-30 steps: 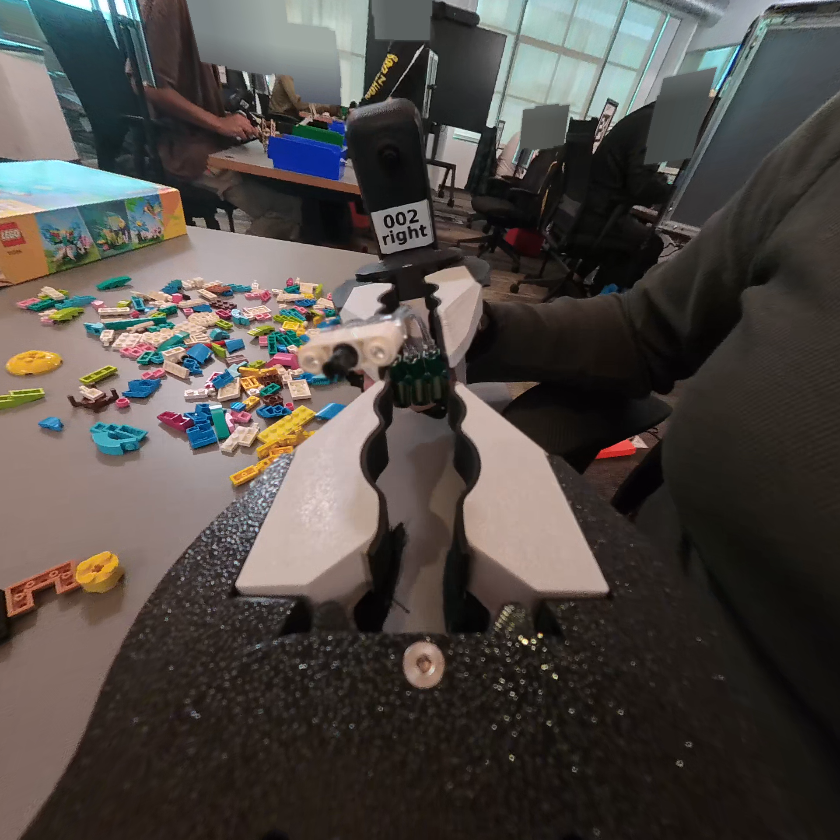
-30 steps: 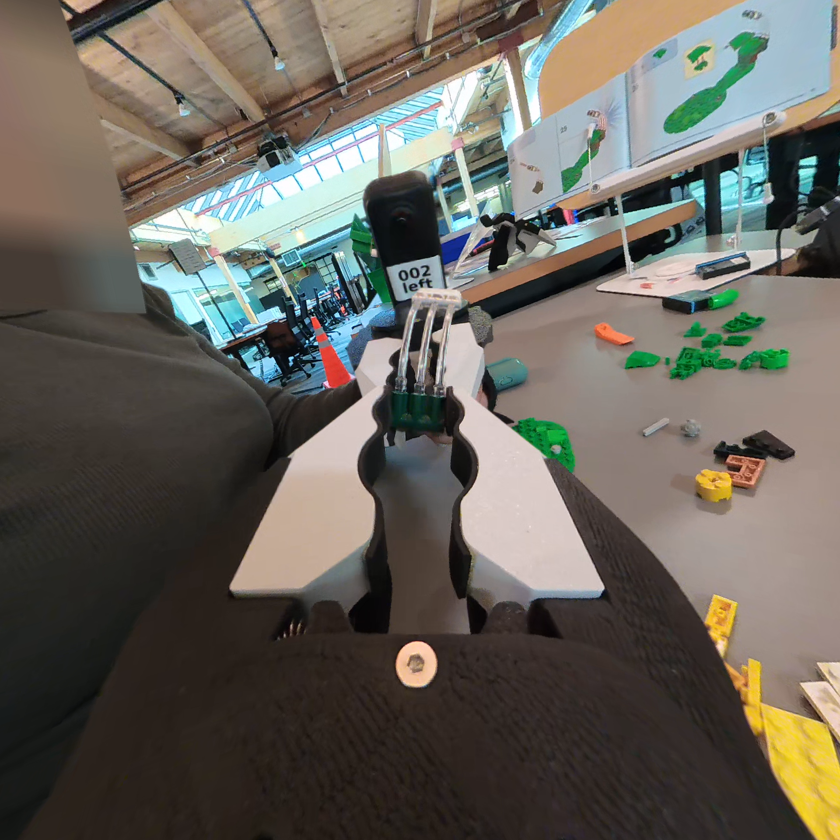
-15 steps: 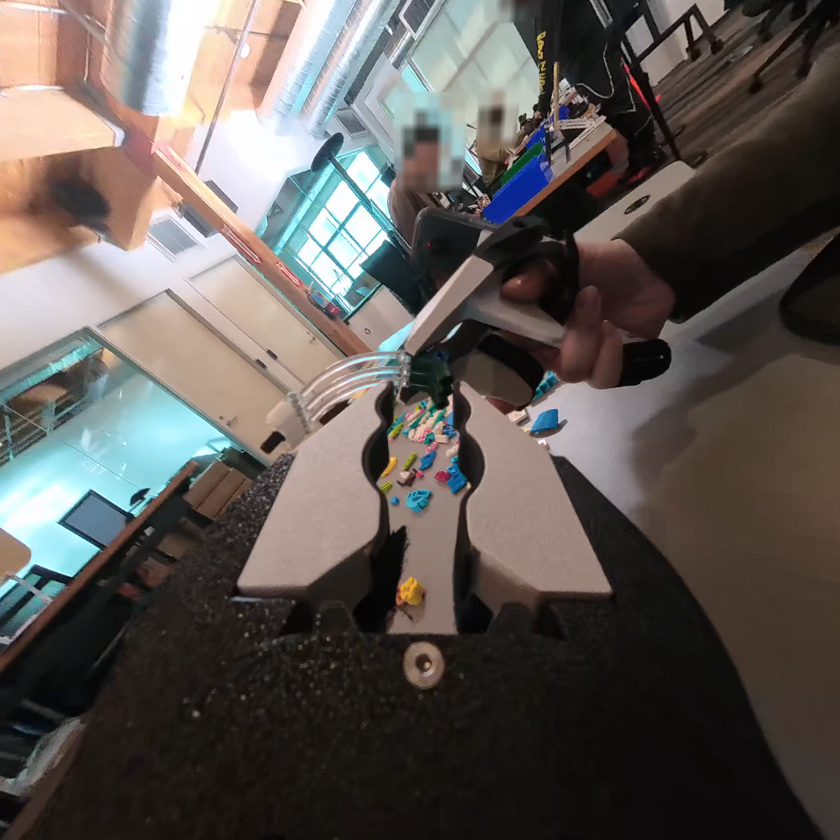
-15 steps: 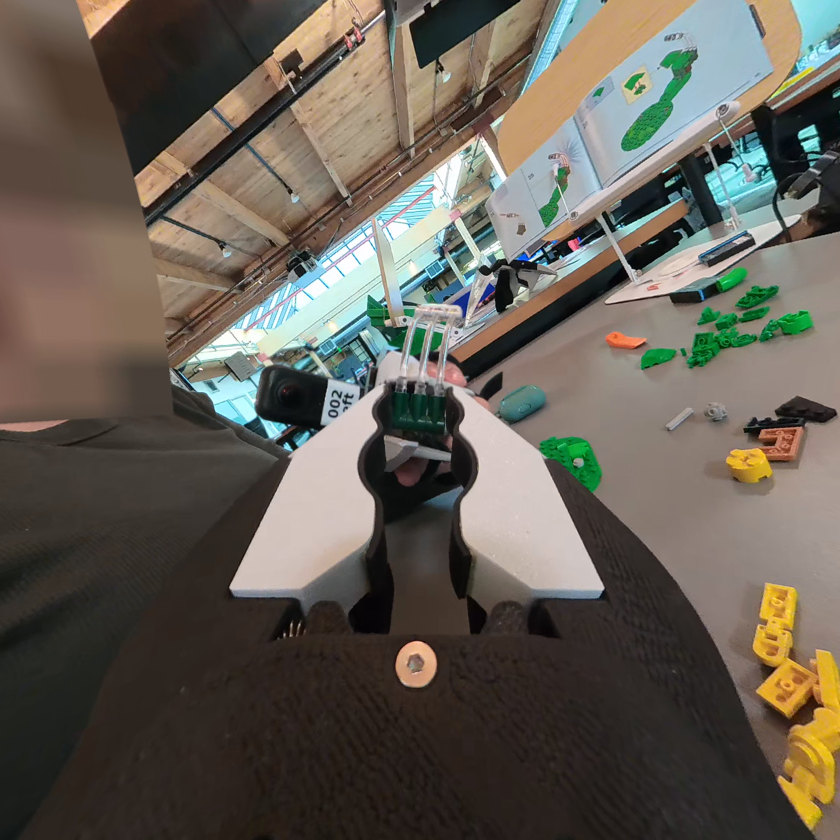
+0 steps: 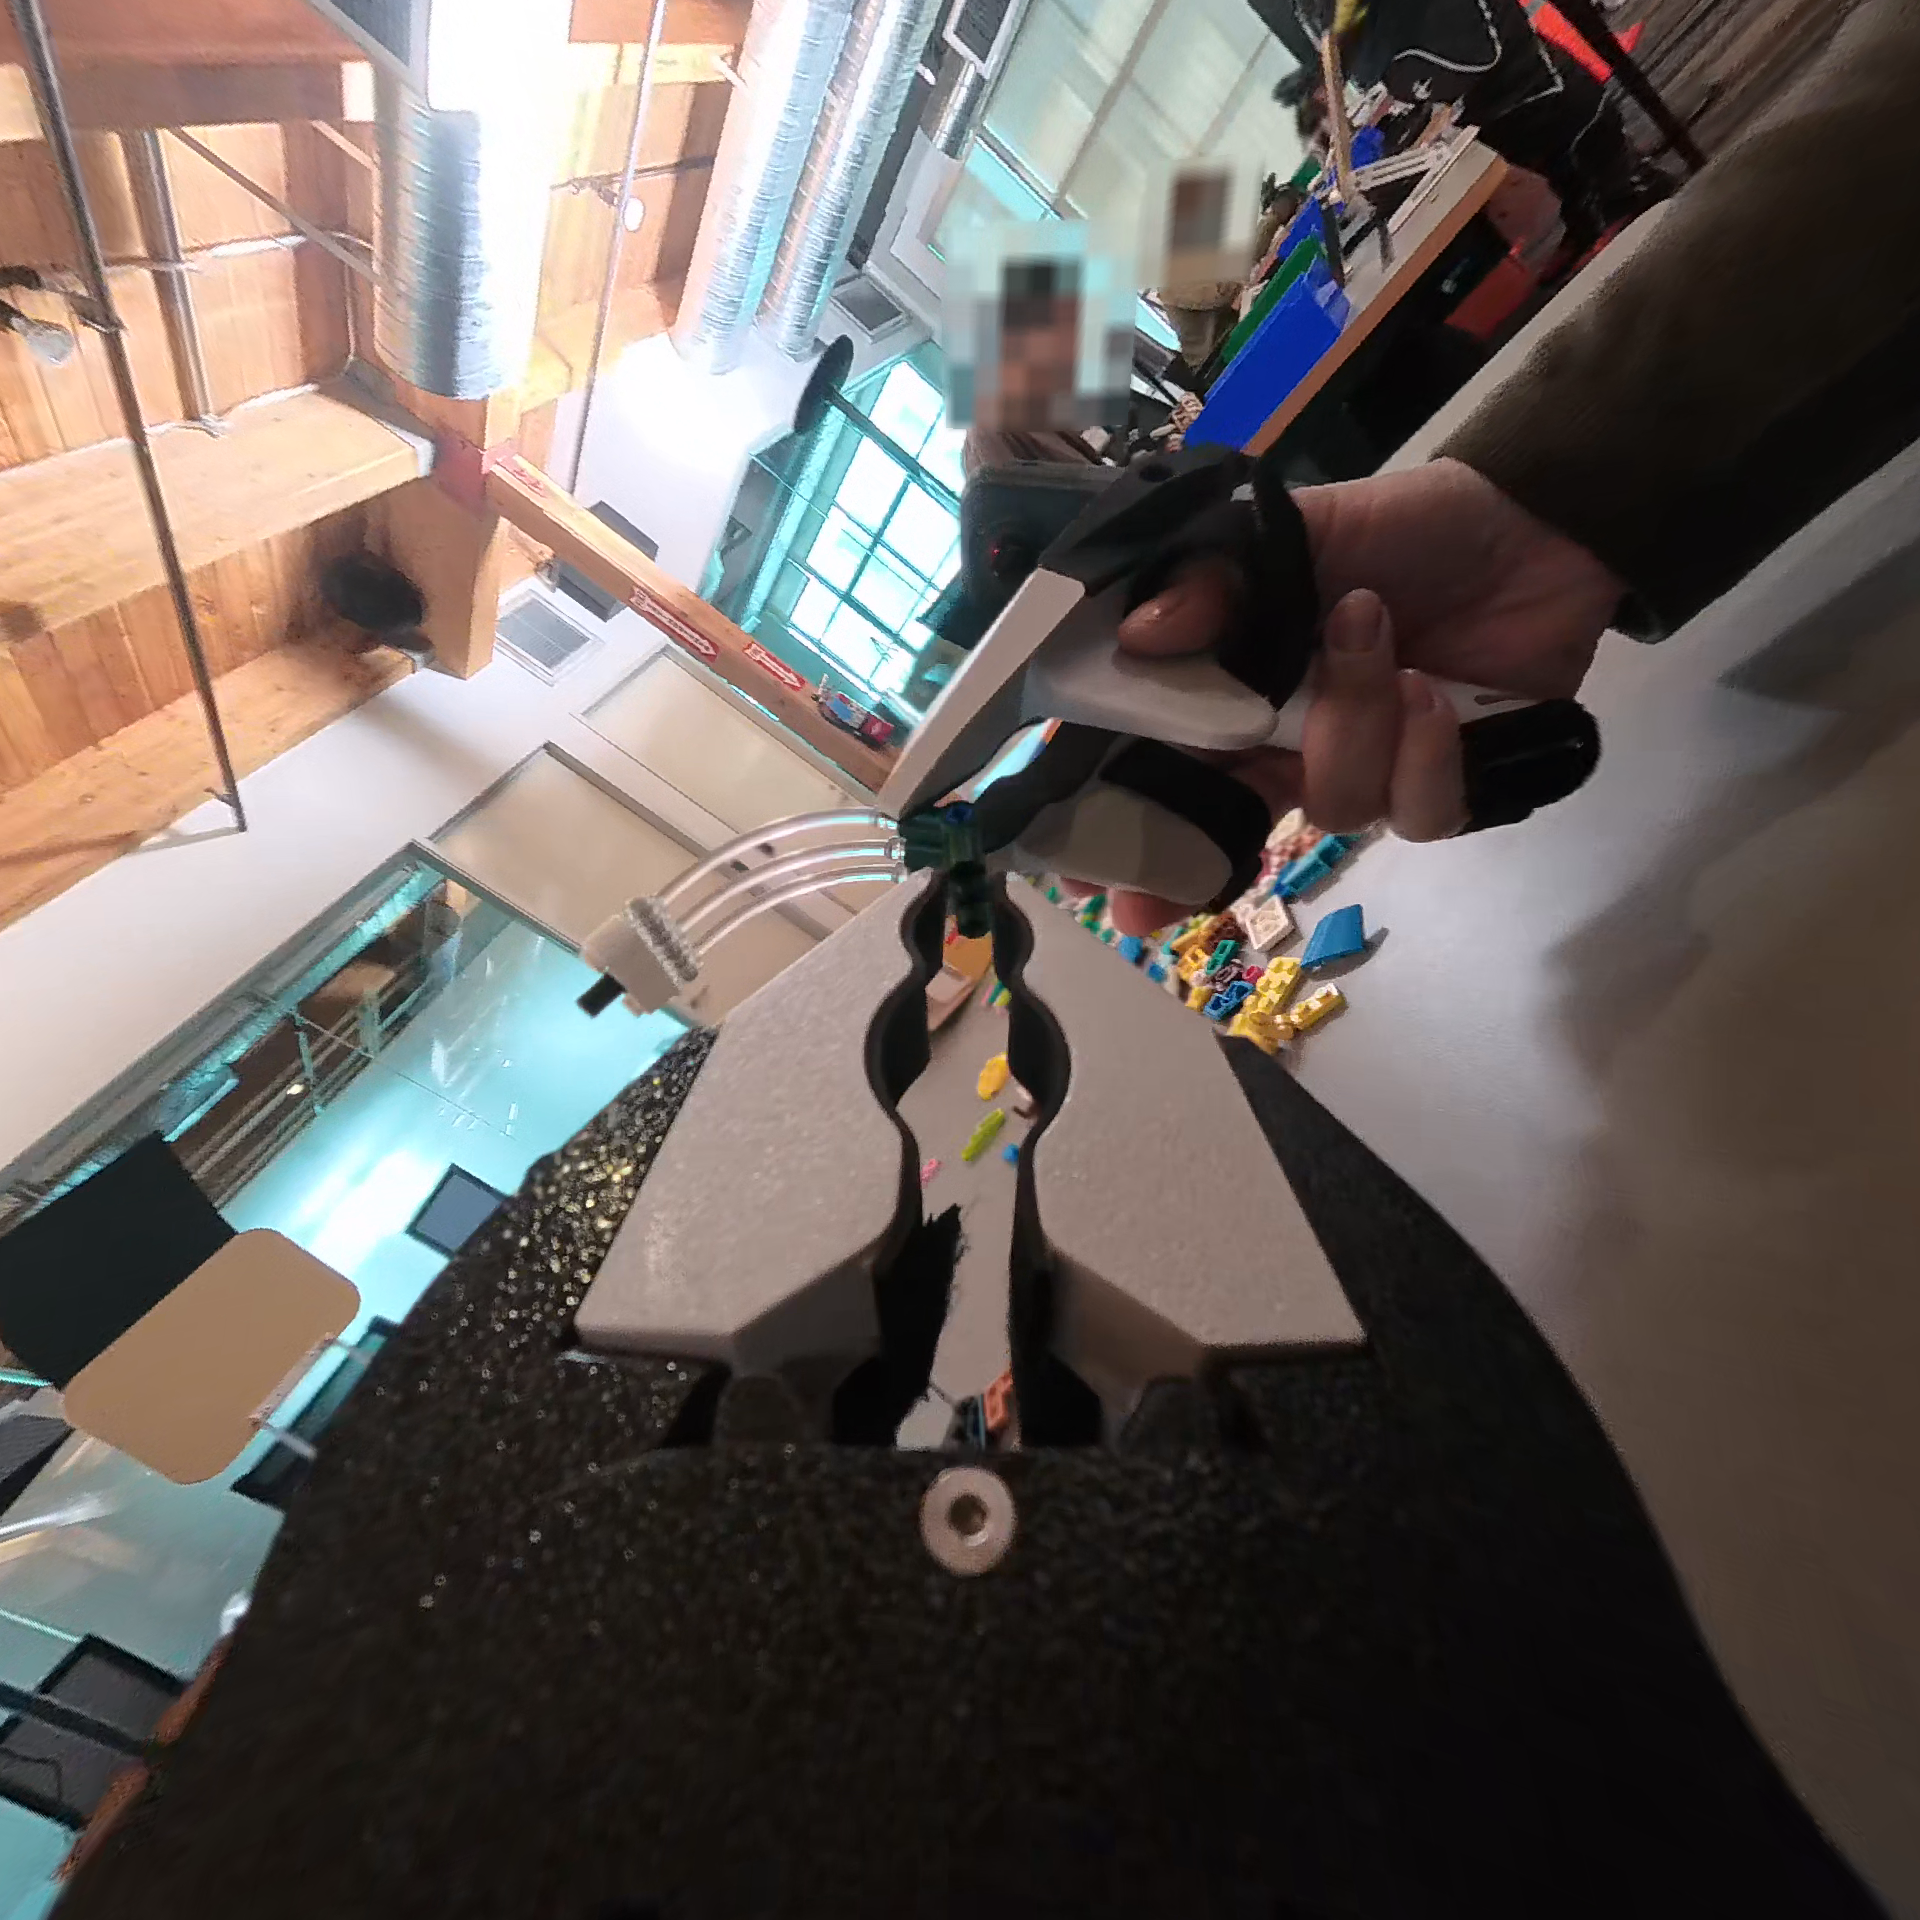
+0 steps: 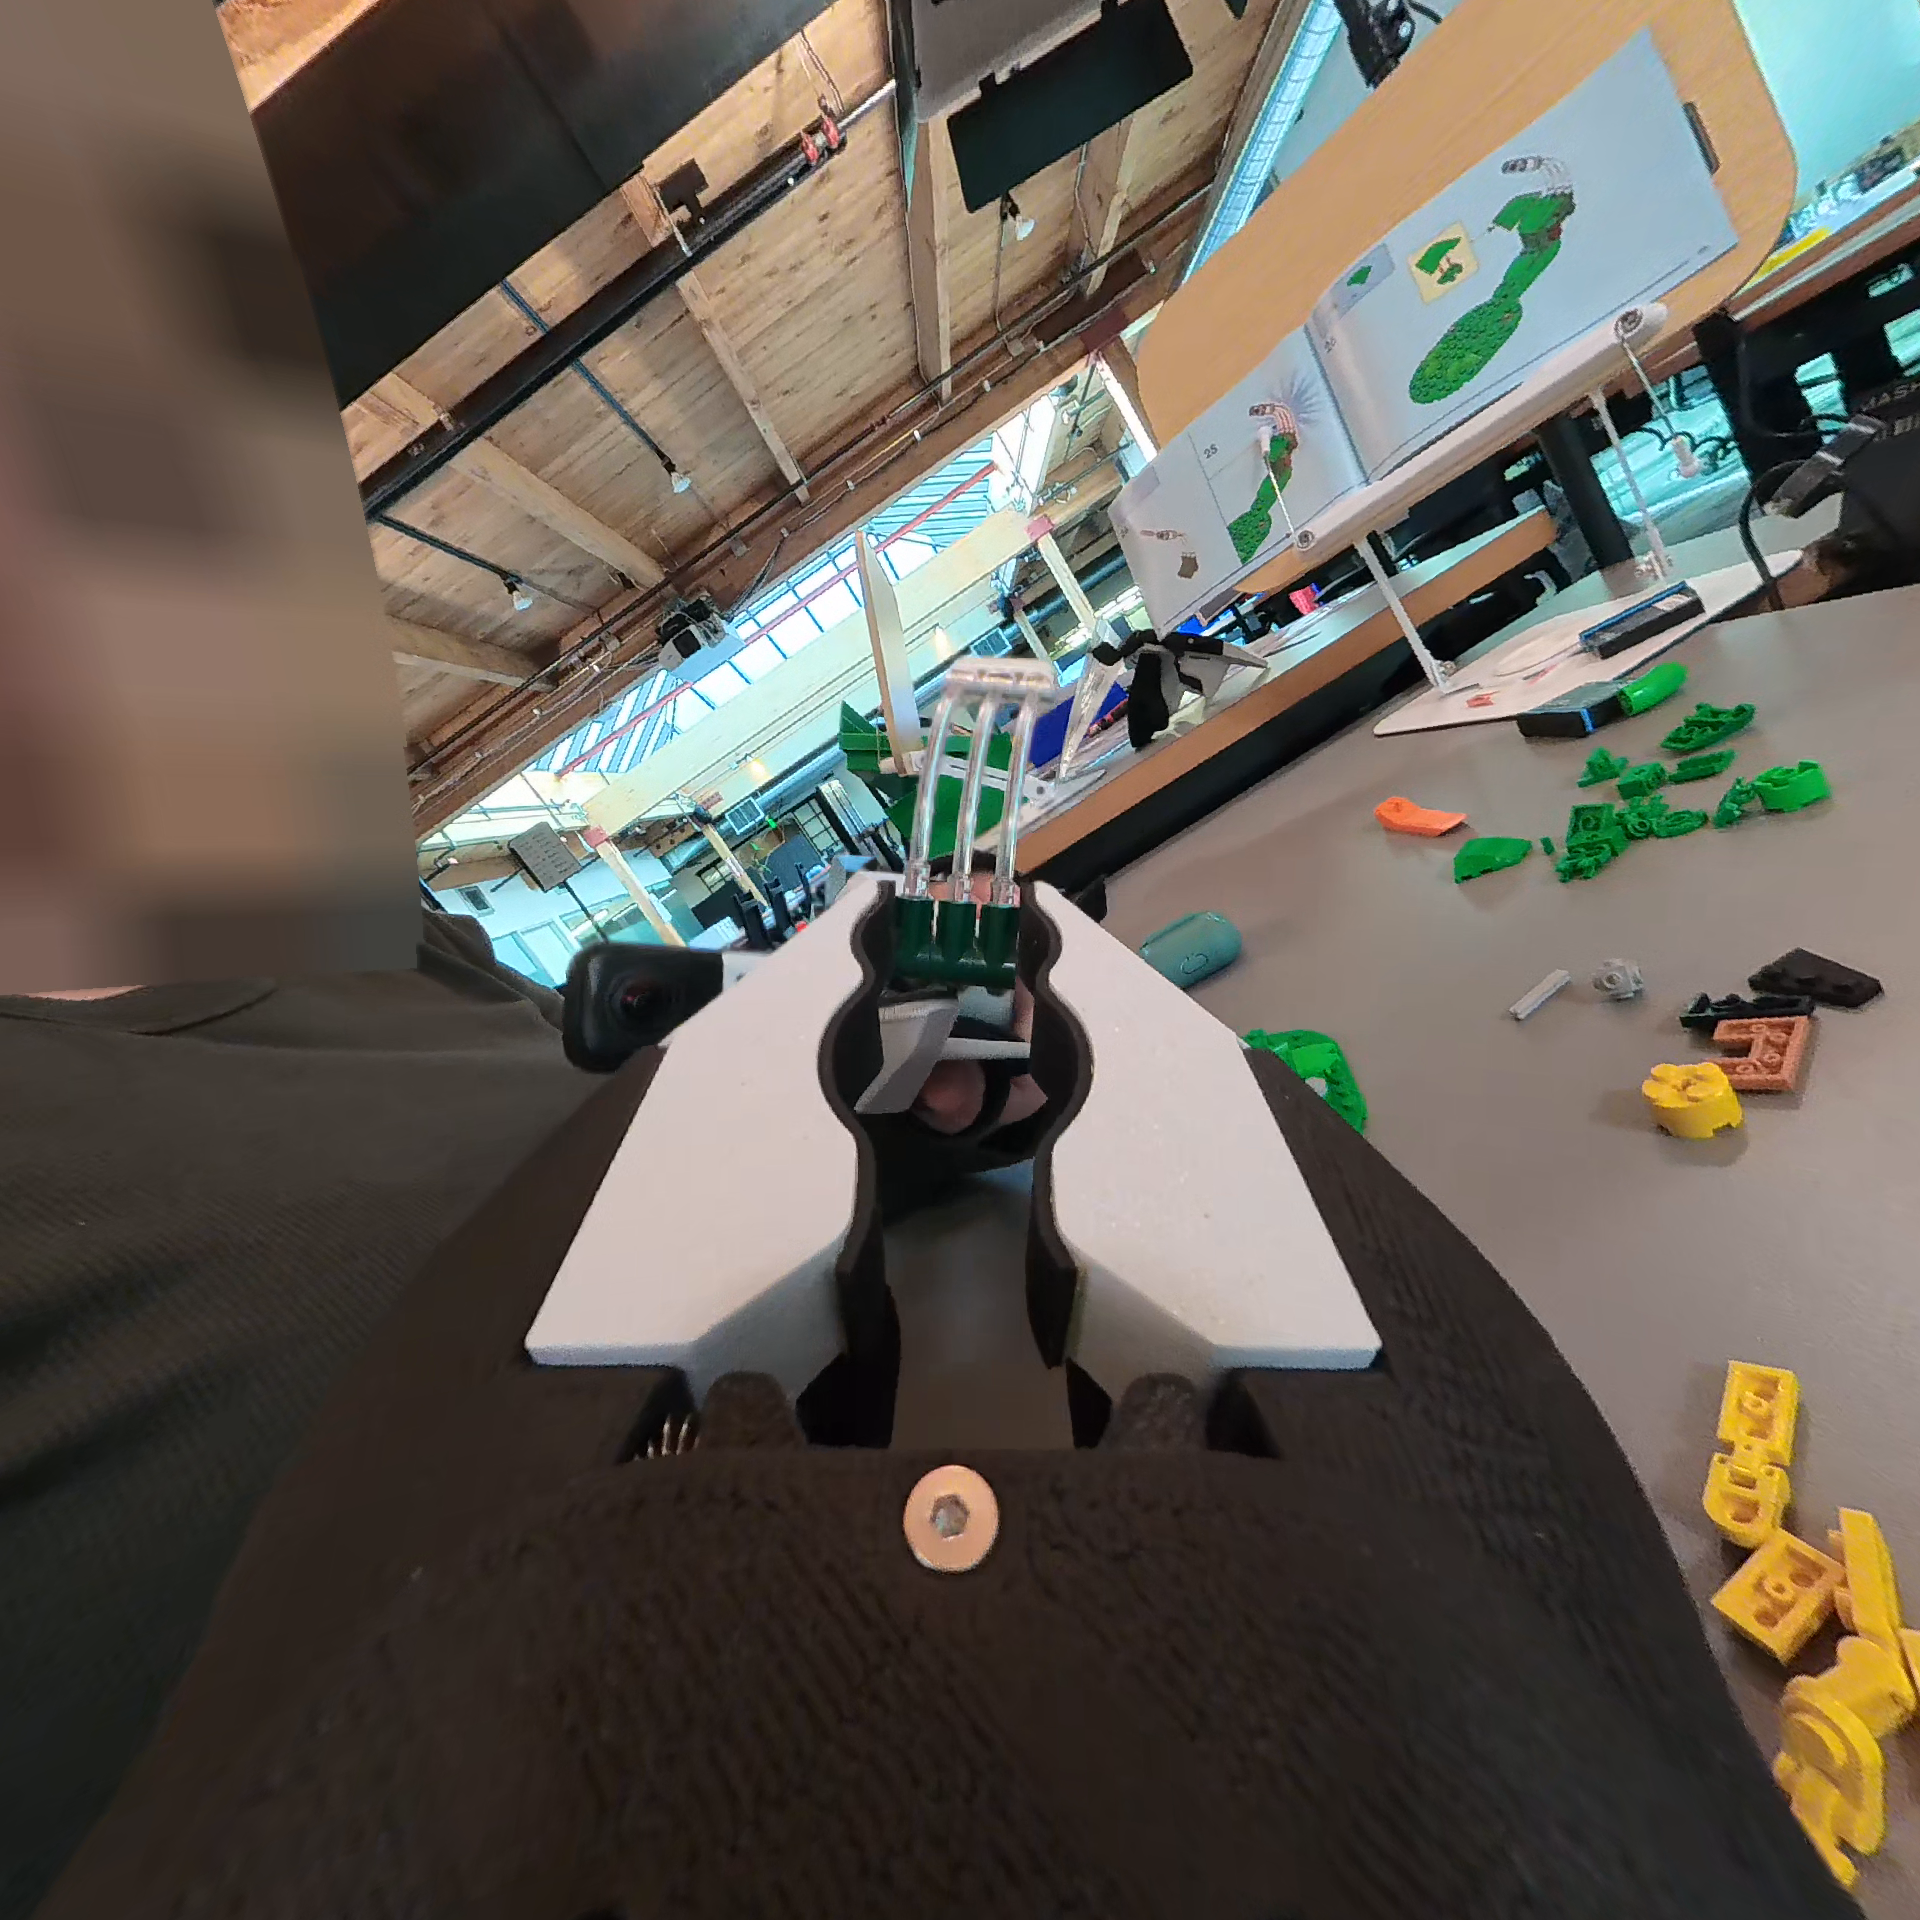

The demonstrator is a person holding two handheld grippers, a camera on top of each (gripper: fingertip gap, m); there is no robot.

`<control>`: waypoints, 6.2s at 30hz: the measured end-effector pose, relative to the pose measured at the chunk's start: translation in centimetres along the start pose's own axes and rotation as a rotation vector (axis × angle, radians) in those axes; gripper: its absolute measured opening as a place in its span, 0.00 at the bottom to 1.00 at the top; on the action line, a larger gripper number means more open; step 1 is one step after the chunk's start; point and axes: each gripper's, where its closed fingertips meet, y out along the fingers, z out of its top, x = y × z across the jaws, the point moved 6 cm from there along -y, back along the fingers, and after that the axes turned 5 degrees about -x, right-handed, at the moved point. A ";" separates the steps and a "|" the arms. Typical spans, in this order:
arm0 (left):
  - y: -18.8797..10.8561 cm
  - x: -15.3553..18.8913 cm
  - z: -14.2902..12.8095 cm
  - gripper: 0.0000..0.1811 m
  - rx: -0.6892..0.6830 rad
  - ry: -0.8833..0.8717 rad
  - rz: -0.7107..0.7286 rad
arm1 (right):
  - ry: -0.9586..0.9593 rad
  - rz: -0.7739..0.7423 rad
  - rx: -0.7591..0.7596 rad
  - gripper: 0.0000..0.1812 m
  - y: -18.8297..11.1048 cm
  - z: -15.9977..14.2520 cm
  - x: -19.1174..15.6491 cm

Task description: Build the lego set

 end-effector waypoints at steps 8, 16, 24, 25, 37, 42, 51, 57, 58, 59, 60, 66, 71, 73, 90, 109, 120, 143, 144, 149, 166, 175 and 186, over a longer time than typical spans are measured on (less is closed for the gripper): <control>0.1 -0.5 0.0 0.14 -0.008 -0.012 0.057 | 0.027 0.032 0.007 0.12 0.4 -0.3 -0.1; 0.1 0.2 0.2 0.03 -0.014 0.068 0.050 | 0.005 0.051 -0.007 0.13 0.4 -0.3 -0.5; -0.3 0.2 0.4 0.02 -0.011 0.085 -0.031 | -0.102 0.010 -0.203 0.17 -1.1 -1.0 -0.8; -0.4 0.3 0.4 0.02 -0.008 0.085 -0.045 | -0.111 0.015 -0.215 0.16 -1.0 -1.1 -0.8; -0.7 0.8 0.3 0.02 0.015 0.064 -0.123 | -0.082 0.065 -0.256 0.13 -0.3 -2.0 -1.1; -0.7 0.9 0.2 0.02 0.010 0.062 -0.133 | -0.070 0.059 -0.250 0.14 -0.3 -1.9 -1.0; -0.7 0.6 -0.5 0.09 -0.021 -0.112 -0.209 | -0.192 -0.012 -0.303 0.13 -0.6 -1.9 -0.9; -0.5 0.3 -5.4 0.35 -0.333 -0.460 -0.565 | -0.278 -0.172 -0.438 0.13 -1.7 -3.0 0.9; -0.5 0.6 -5.8 0.34 -0.378 -0.471 -0.620 | -0.282 -0.183 -0.451 0.13 -1.7 -3.2 1.1; -0.5 1.0 -6.3 0.34 -0.426 -0.473 -0.662 | -0.285 -0.190 -0.461 0.13 -1.6 -3.3 1.2; -0.5 1.3 -6.9 0.34 -0.471 -0.473 -0.697 | -0.286 -0.196 -0.470 0.13 -1.5 -3.5 1.3; 0.0 2.4 -8.6 0.26 -0.529 -0.540 -0.776 | -0.302 -0.234 -0.484 0.13 -1.1 -3.9 1.8; 0.2 2.9 -8.8 0.15 -0.524 -0.538 -0.754 | -0.338 -0.263 -0.441 0.13 -1.1 -3.7 2.1; 0.1 2.6 -8.5 0.14 -0.521 -0.562 -0.725 | -0.348 -0.253 -0.381 0.13 -0.9 -3.1 1.8; -1.1 -0.5 -2.9 0.14 -0.082 -0.977 -0.723 | -0.419 -0.155 -0.349 0.13 0.5 -1.9 -1.5; -0.8 0.5 -3.9 0.13 -0.201 -0.978 -0.710 | -0.446 -0.207 -0.436 0.13 0.3 -3.1 -0.6; -0.7 1.2 -4.4 0.13 -0.210 -1.013 -0.735 | -0.432 -0.221 -0.449 0.13 0.2 -3.5 -0.2; -0.1 -0.8 -3.6 0.13 -0.015 -1.239 -0.632 | -0.298 -0.196 -0.103 0.13 1.1 -1.5 -0.4; 0.1 -0.8 -3.8 0.13 -0.019 -1.258 -0.631 | -0.297 -0.204 -0.098 0.13 1.0 -1.6 -0.2; 0.2 -1.0 -3.9 0.13 0.000 -1.310 -0.617 | -0.254 -0.201 -0.049 0.13 1.2 -1.4 -0.1; 0.4 -0.7 -4.3 0.16 -0.112 -1.246 -0.582 | -0.038 -0.144 0.037 0.13 0.6 -1.8 1.5; 0.2 -0.9 -5.0 0.13 -0.141 -1.359 -0.642 | -0.089 -0.164 0.017 0.13 0.7 -2.1 1.7; 0.6 -1.7 -4.0 0.13 0.010 -1.414 -0.546 | -0.145 -0.134 0.111 0.14 0.9 -1.2 0.9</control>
